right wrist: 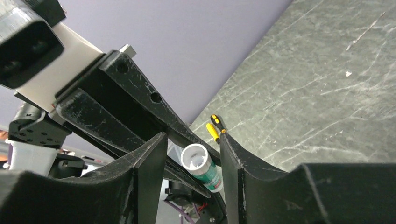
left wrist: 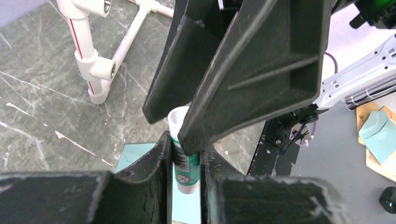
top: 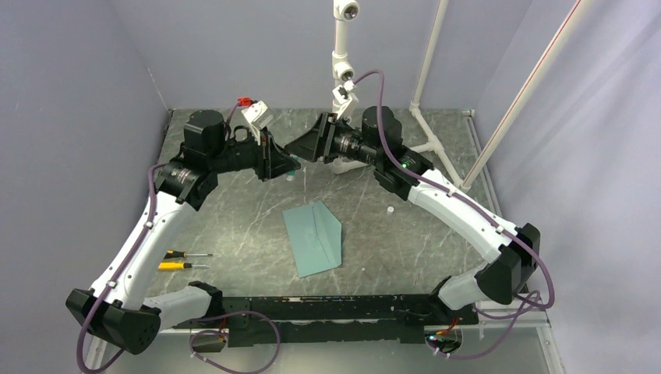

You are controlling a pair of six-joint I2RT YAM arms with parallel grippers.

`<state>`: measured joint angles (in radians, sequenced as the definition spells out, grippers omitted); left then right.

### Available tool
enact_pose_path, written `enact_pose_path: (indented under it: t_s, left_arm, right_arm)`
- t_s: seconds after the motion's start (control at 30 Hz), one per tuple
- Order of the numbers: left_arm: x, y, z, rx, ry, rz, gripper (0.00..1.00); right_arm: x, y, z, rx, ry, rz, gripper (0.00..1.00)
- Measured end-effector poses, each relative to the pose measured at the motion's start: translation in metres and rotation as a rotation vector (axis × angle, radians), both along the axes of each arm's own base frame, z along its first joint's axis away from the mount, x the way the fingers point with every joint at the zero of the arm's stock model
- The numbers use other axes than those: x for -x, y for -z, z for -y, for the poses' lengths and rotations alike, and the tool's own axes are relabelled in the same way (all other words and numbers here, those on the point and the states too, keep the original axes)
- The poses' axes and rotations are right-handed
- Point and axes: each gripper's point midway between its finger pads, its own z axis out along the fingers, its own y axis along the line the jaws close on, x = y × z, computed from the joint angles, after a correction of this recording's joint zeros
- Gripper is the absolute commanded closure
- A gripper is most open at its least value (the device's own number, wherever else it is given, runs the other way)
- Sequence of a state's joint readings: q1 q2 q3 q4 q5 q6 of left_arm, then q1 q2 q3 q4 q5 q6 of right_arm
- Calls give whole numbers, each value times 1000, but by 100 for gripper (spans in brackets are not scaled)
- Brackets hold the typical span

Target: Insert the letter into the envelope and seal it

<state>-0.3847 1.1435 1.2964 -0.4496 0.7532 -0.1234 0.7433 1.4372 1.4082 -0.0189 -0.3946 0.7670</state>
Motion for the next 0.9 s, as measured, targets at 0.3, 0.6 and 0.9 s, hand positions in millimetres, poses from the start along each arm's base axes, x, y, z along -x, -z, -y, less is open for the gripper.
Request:
enact_pose_path:
  t_s: [0.3, 0.6, 0.9]
  left_arm:
    - [2, -5, 2, 30, -2, -29, 98]
    - [9, -3, 3, 19, 38, -16, 98]
    - [-3, 16, -14, -128, 35, 338, 97]
  right_arm:
    - [7, 7, -4, 47, -37, 26, 77]
    - [16, 8, 0, 110, -97, 65, 100]
    - [-2, 21, -10, 84, 61, -290, 98]
